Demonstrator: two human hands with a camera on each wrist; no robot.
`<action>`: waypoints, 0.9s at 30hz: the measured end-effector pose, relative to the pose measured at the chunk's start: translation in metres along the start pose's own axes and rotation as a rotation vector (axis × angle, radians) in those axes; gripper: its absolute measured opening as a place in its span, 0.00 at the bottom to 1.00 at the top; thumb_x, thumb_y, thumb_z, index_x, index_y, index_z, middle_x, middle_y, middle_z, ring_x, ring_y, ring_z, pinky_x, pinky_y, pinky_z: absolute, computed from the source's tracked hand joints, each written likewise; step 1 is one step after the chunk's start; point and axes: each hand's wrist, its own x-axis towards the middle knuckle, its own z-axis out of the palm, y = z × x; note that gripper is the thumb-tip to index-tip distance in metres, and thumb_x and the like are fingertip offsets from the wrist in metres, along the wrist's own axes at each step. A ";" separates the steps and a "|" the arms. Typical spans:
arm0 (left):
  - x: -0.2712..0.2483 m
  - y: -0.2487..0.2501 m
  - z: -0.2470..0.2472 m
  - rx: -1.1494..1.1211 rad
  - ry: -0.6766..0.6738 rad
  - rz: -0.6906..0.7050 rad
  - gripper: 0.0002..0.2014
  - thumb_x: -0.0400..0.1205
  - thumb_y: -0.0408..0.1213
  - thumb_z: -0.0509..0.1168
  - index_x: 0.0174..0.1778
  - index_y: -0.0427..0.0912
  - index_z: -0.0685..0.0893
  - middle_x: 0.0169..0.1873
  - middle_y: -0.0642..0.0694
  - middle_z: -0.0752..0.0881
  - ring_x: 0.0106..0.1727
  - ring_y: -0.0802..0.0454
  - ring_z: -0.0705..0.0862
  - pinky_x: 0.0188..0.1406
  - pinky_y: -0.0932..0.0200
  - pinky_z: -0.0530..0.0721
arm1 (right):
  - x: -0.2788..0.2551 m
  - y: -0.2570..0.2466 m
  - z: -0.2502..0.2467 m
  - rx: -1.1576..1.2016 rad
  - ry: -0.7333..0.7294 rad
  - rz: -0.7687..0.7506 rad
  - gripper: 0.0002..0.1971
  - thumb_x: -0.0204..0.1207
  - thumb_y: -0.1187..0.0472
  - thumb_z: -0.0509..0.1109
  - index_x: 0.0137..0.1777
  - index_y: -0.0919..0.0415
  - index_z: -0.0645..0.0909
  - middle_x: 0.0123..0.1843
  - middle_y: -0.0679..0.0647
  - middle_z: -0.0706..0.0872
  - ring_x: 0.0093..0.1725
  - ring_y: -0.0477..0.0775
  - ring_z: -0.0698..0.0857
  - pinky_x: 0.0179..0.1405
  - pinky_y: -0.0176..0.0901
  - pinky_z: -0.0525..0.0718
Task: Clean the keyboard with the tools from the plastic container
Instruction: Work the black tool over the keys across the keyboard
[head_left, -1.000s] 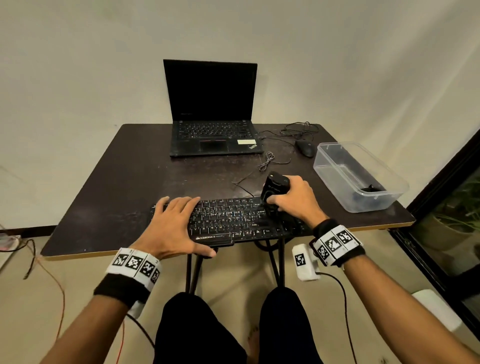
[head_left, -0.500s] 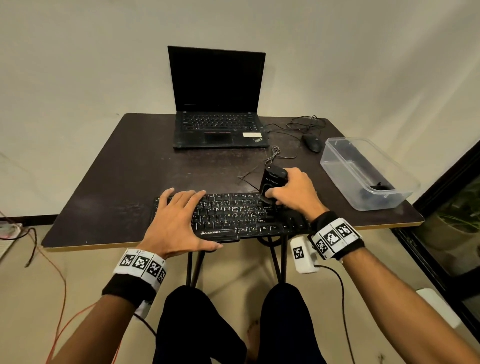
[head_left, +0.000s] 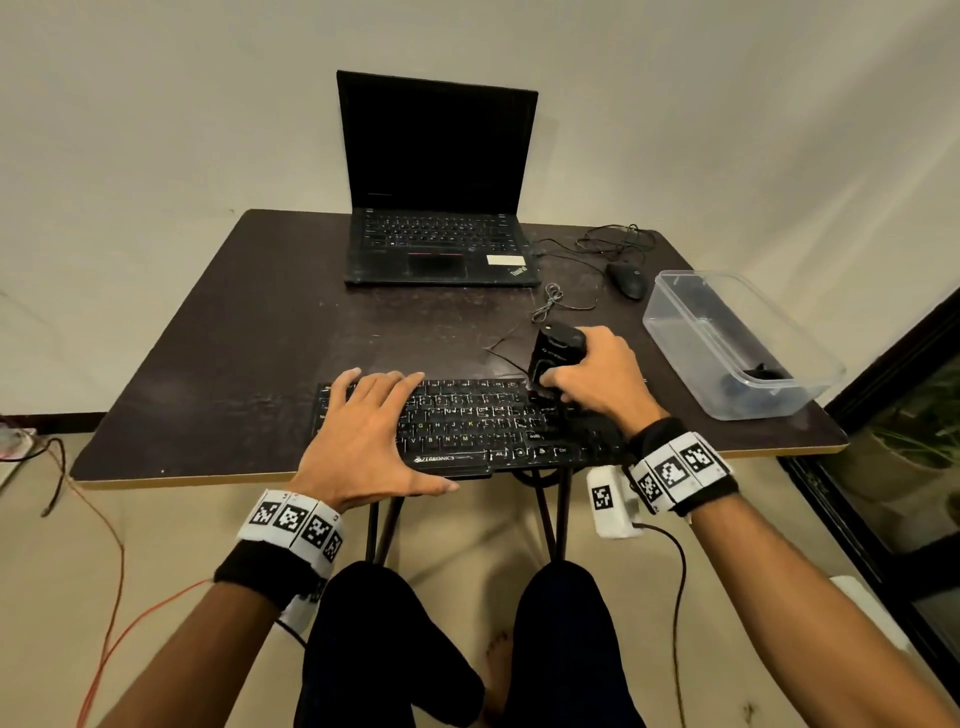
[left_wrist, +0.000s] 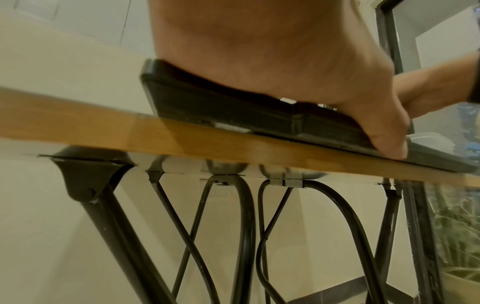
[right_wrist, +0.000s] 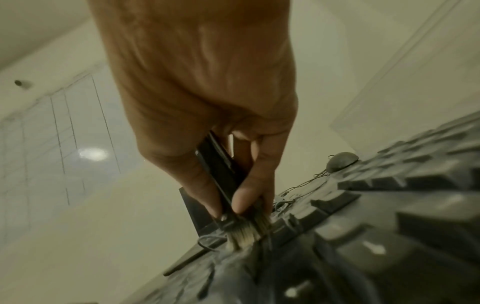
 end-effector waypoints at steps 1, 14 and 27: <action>0.000 0.000 0.000 0.000 0.003 -0.002 0.68 0.56 0.90 0.63 0.83 0.42 0.73 0.75 0.46 0.80 0.78 0.46 0.76 0.89 0.38 0.52 | 0.000 0.000 0.000 0.002 0.013 0.006 0.09 0.67 0.59 0.83 0.45 0.55 0.89 0.39 0.50 0.94 0.35 0.55 0.94 0.43 0.51 0.92; -0.001 0.001 -0.001 0.006 -0.003 -0.013 0.67 0.57 0.89 0.64 0.83 0.43 0.73 0.76 0.47 0.79 0.79 0.48 0.75 0.89 0.41 0.49 | 0.010 -0.009 0.003 0.065 -0.105 0.022 0.10 0.68 0.64 0.84 0.48 0.57 0.90 0.45 0.52 0.95 0.33 0.55 0.95 0.47 0.56 0.96; -0.001 -0.001 0.000 0.003 -0.003 -0.007 0.67 0.57 0.90 0.61 0.83 0.42 0.73 0.76 0.46 0.79 0.78 0.47 0.76 0.89 0.40 0.49 | 0.008 -0.009 0.009 0.103 -0.118 0.013 0.11 0.67 0.64 0.85 0.48 0.58 0.90 0.44 0.51 0.95 0.35 0.55 0.96 0.47 0.61 0.96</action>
